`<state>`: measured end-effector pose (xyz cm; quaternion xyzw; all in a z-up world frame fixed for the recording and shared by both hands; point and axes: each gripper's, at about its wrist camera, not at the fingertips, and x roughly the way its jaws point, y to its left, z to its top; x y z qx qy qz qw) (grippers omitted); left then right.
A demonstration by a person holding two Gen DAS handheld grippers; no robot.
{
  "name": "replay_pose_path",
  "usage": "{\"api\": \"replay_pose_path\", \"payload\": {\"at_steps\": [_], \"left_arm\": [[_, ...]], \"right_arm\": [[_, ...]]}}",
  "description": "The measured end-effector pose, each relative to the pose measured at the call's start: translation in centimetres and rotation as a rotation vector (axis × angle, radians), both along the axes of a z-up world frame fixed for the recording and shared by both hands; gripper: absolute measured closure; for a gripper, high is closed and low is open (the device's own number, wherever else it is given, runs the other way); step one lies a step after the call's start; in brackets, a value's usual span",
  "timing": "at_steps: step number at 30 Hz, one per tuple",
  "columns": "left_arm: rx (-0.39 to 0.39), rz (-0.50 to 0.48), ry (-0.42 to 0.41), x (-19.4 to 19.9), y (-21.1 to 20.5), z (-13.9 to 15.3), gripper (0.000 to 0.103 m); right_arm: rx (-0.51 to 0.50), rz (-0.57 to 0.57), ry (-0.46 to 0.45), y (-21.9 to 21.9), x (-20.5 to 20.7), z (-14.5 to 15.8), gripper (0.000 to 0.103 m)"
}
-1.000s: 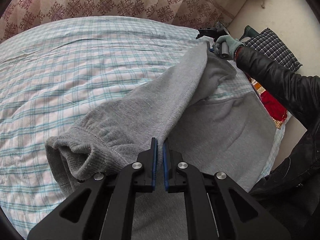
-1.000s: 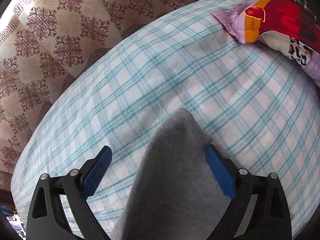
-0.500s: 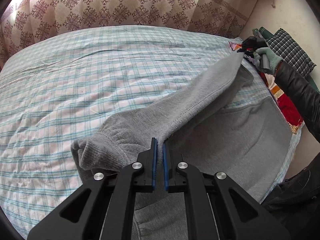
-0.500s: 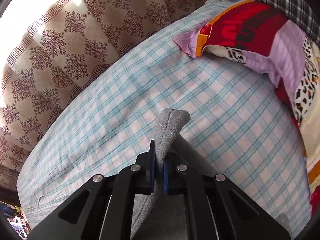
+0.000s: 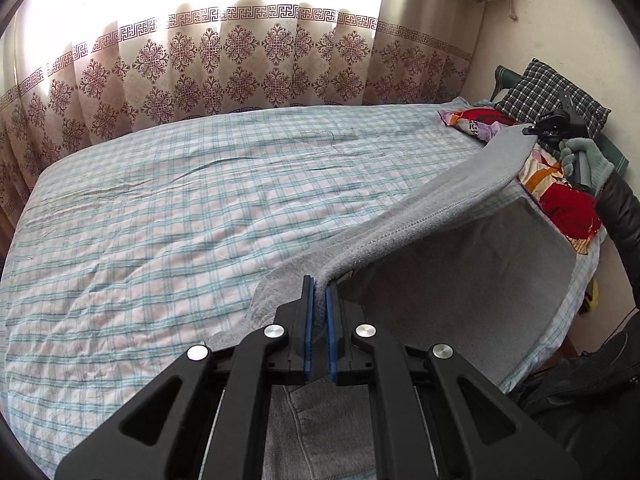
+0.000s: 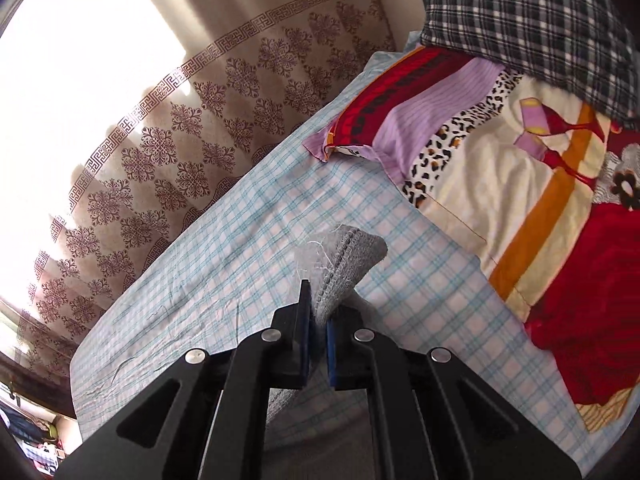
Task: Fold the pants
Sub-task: 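Grasp the other cuff with the right tool while the left tool holds its cuff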
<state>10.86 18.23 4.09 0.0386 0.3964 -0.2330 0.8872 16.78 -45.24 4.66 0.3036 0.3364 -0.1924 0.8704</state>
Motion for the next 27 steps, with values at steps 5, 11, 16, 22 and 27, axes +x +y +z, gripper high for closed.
{"api": "replay_pose_path", "payload": {"at_steps": [5, 11, 16, 22, 27], "left_arm": [[0.001, -0.034, 0.004, -2.7, 0.2, -0.5, 0.097], [0.022, -0.110, 0.014, -5.6, -0.5, -1.5, 0.097], [0.080, -0.176, 0.023, -7.7, -1.4, -2.5, 0.097], [0.110, -0.213, 0.034, -9.6, -1.4, -3.1, 0.097], [0.175, -0.281, 0.069, -10.8, -1.8, -4.9, 0.097]], "right_arm": [[0.036, -0.048, 0.021, -0.7, -7.3, -2.4, 0.098], [0.045, -0.116, 0.093, -1.4, -13.4, -6.7, 0.098], [0.082, -0.143, 0.117, -1.8, -16.3, -9.2, 0.098], [0.025, -0.157, 0.111, -1.2, -19.0, -8.9, 0.098], [-0.008, -0.165, 0.164, -0.7, -21.7, -10.9, 0.098]]}}
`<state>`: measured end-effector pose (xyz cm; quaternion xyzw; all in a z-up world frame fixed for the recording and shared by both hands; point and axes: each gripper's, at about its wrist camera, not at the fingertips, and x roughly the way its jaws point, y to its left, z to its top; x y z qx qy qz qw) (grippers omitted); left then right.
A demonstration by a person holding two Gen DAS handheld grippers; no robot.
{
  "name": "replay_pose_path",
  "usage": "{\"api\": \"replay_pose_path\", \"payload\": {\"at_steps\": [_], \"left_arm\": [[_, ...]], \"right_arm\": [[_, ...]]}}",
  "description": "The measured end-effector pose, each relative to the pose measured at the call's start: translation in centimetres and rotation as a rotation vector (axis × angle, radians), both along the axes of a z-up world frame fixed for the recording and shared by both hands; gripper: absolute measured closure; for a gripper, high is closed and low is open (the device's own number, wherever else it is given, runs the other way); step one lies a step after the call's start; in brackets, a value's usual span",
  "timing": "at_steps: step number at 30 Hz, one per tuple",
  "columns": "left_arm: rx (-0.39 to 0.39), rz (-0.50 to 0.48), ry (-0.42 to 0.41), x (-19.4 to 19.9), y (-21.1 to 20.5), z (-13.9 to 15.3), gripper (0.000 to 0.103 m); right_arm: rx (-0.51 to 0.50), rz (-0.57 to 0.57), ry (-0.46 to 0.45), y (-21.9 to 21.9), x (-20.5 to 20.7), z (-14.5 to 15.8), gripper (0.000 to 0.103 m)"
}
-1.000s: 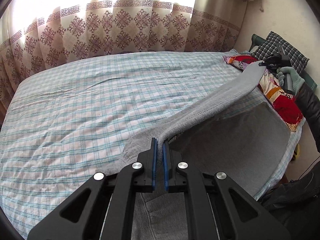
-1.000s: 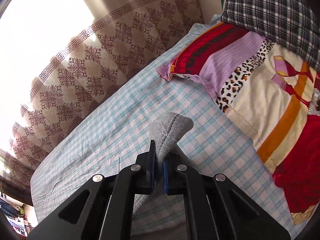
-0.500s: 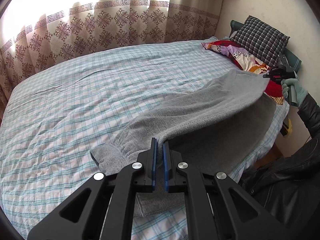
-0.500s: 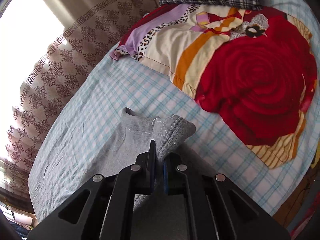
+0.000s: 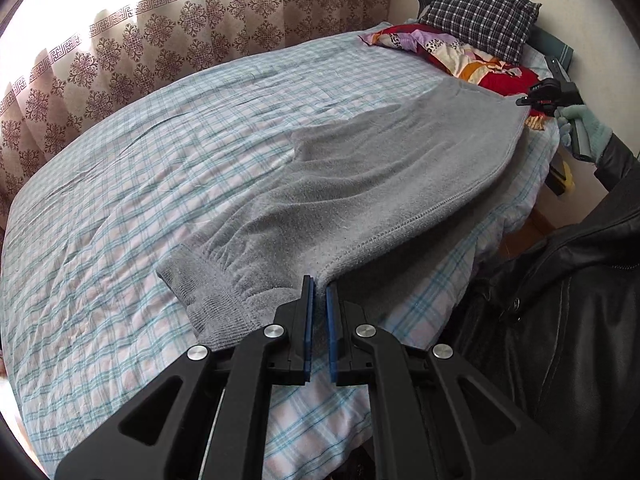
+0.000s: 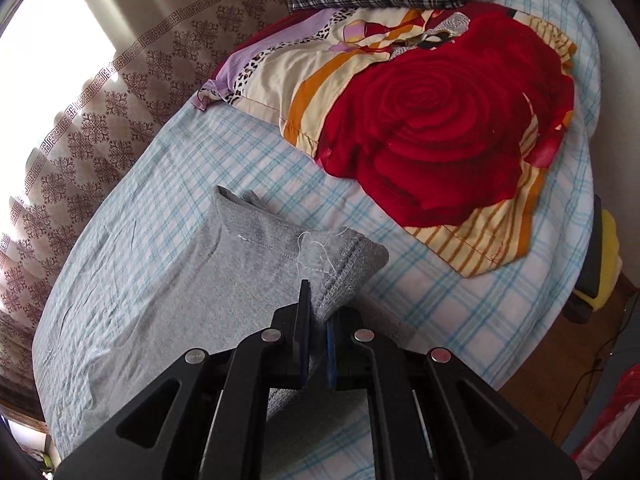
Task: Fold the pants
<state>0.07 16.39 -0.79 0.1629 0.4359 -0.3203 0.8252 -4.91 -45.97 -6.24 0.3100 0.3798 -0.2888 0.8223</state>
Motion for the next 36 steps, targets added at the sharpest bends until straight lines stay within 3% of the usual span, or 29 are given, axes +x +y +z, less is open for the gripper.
{"api": "replay_pose_path", "payload": {"at_steps": [5, 13, 16, 18, 20, 22, 24, 26, 31, 36], "left_arm": [[0.040, -0.011, 0.031, -0.2, -0.2, -1.9, 0.097], [0.073, 0.015, 0.109, 0.0, 0.3, -4.0, 0.085], [0.038, 0.024, 0.107, -0.1, 0.8, -3.1, 0.084], [0.011, 0.031, 0.094, -0.1, 1.2, -2.1, 0.084], [-0.018, 0.044, 0.071, 0.2, 1.4, -0.9, 0.084], [-0.069, 0.066, 0.061, 0.8, 1.5, 0.2, 0.083], [-0.143, 0.079, 0.071, 1.5, 1.1, 1.0, 0.083], [-0.166, 0.086, 0.068, 2.2, 0.1, 1.0, 0.083], [-0.101, 0.115, 0.085, 4.2, -2.6, -1.5, 0.083], [-0.046, 0.158, 0.142, 4.9, -2.2, -4.3, 0.083]], "right_arm": [[0.047, -0.026, 0.026, -0.5, -1.1, -3.0, 0.098], [-0.064, 0.015, 0.083, 0.6, -0.2, -2.8, 0.094], [-0.120, 0.005, 0.100, 0.9, -0.3, -1.9, 0.080], [-0.195, -0.031, 0.125, 1.2, -0.6, -1.0, 0.052], [-0.261, -0.052, 0.129, 1.4, -1.0, -0.1, 0.045], [-0.298, -0.048, 0.131, 1.9, -1.0, 0.4, 0.045], [-0.305, -0.005, 0.114, 3.0, -0.6, 0.7, 0.045], [-0.313, 0.052, 0.101, 4.6, 0.2, 0.9, 0.045], [-0.304, 0.249, 0.084, 10.0, 3.4, 0.4, 0.045], [-0.262, 0.427, 0.117, 14.4, 5.9, -1.7, 0.045]]}}
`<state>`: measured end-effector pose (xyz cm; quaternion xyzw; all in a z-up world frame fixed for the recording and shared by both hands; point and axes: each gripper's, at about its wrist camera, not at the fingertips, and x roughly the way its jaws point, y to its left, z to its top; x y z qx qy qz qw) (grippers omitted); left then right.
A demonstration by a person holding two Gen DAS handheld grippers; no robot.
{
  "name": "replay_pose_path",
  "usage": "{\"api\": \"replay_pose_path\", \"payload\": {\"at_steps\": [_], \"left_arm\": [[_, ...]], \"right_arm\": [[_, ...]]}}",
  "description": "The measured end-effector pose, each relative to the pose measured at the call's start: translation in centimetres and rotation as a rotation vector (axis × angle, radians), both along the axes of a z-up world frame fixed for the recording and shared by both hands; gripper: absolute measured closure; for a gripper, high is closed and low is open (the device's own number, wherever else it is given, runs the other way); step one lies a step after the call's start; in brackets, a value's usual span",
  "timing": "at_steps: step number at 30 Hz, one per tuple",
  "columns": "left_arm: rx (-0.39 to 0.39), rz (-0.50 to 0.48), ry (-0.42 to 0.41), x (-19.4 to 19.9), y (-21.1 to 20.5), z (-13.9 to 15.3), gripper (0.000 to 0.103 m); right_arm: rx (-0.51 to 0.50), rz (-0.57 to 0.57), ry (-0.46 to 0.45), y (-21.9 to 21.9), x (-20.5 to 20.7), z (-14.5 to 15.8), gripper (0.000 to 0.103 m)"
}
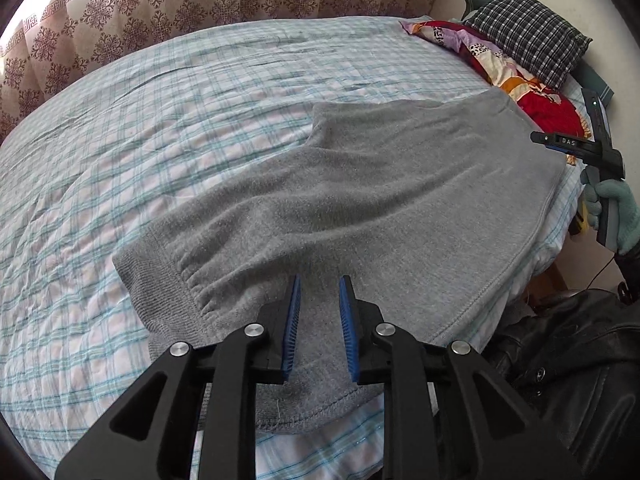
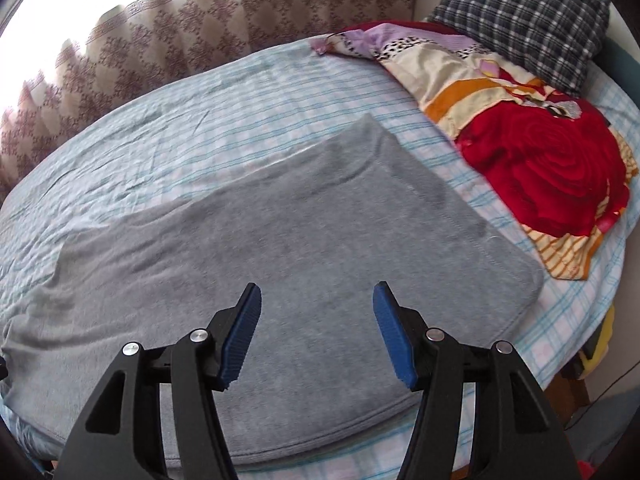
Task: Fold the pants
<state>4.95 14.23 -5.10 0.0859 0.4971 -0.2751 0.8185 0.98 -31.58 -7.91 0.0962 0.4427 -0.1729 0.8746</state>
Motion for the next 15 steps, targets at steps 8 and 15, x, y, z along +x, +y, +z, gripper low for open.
{"api": "replay_pose_path", "payload": {"at_steps": [8, 15], "left_arm": [[0.019, 0.070, 0.108, -0.7, 2.6, -3.8, 0.083], [0.007, 0.070, 0.115, -1.1, 3.0, -4.4, 0.083]], "right_arm": [[-0.002, 0.105, 0.129, 2.8, 1.1, -3.5, 0.044], [-0.026, 0.128, 0.174, 3.1, 1.4, -3.7, 0.043]]}}
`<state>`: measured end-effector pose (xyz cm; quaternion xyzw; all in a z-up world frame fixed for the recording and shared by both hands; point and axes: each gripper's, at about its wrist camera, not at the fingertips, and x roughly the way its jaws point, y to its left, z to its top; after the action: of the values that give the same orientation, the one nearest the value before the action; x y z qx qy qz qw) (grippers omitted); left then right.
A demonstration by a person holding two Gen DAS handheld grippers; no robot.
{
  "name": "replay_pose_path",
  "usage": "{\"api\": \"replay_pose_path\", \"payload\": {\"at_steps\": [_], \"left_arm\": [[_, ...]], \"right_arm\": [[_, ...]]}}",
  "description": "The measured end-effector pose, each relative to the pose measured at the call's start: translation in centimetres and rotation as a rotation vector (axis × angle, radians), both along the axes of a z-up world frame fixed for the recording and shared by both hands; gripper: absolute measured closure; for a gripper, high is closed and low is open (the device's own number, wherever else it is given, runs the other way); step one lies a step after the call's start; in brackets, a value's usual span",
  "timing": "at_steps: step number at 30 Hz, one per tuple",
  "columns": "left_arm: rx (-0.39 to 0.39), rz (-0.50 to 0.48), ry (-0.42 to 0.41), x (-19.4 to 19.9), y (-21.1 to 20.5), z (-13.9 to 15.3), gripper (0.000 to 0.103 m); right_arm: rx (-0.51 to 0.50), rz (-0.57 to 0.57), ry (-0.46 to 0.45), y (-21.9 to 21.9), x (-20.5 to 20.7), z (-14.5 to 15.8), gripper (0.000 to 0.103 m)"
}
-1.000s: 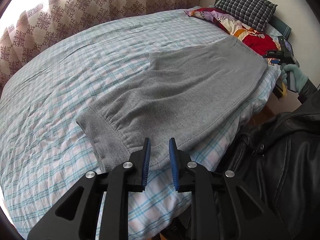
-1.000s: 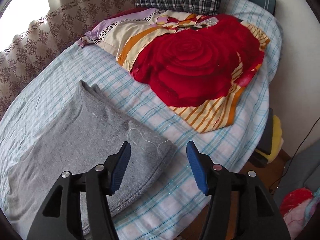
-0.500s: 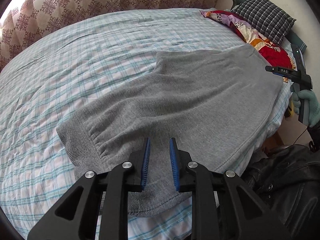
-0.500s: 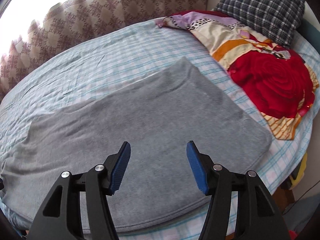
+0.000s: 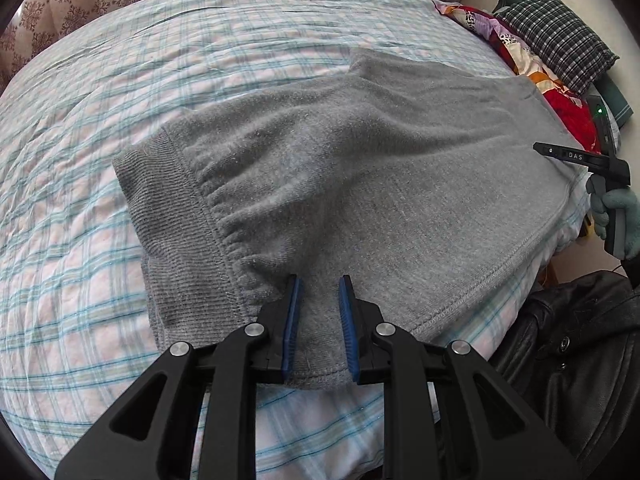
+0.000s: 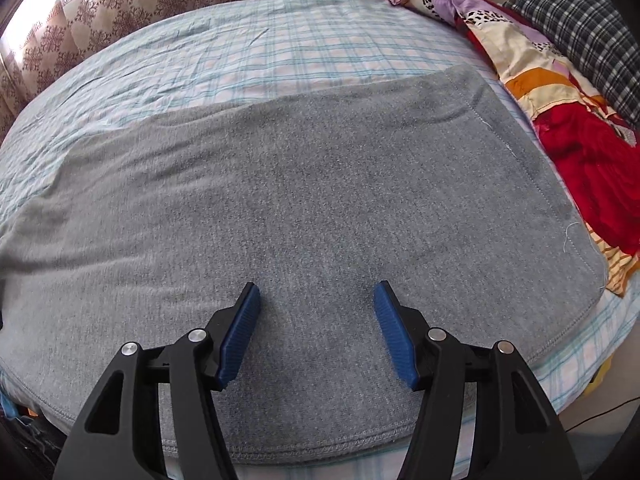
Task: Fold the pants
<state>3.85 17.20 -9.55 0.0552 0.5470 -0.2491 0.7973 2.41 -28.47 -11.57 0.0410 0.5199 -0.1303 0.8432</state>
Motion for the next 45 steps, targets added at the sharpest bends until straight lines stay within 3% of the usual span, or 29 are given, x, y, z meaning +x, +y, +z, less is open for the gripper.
{"api": "replay_pose_path", "payload": {"at_steps": [4, 9, 12, 16, 21, 28, 41, 45], "left_arm": [[-0.009, -0.004, -0.017, 0.3, -0.3, 1.3, 0.083], [-0.042, -0.011, -0.072, 1.2, -1.1, 3.5, 0.081], [-0.065, -0.002, -0.095, 2.1, -1.6, 4.2, 0.074], [-0.066, 0.019, -0.079, 3.3, -2.1, 3.4, 0.074], [-0.061, 0.037, -0.052, 3.9, -2.1, 2.0, 0.074], [-0.054, 0.050, -0.004, 3.8, -0.9, 0.5, 0.074], [-0.034, 0.034, -0.001, 3.3, -0.6, -0.1, 0.074], [-0.024, 0.041, 0.001, 3.8, -1.0, 0.3, 0.074]], "right_arm": [[0.036, 0.032, -0.037, 1.3, 1.5, 1.2, 0.044], [0.060, 0.170, -0.080, 6.0, 5.6, 2.5, 0.044], [0.107, 0.243, -0.101, 9.2, 8.5, 2.9, 0.043], [0.166, 0.334, -0.098, 14.0, 11.8, 2.6, 0.043], [0.168, 0.436, -0.041, 19.7, 14.4, 0.6, 0.043], [0.139, 0.420, 0.021, 22.1, 18.3, -3.0, 0.042], [0.022, 0.426, -0.004, 24.3, 20.6, -3.5, 0.031], [0.102, 0.411, -0.046, 23.0, 20.1, -1.9, 0.033]]}}
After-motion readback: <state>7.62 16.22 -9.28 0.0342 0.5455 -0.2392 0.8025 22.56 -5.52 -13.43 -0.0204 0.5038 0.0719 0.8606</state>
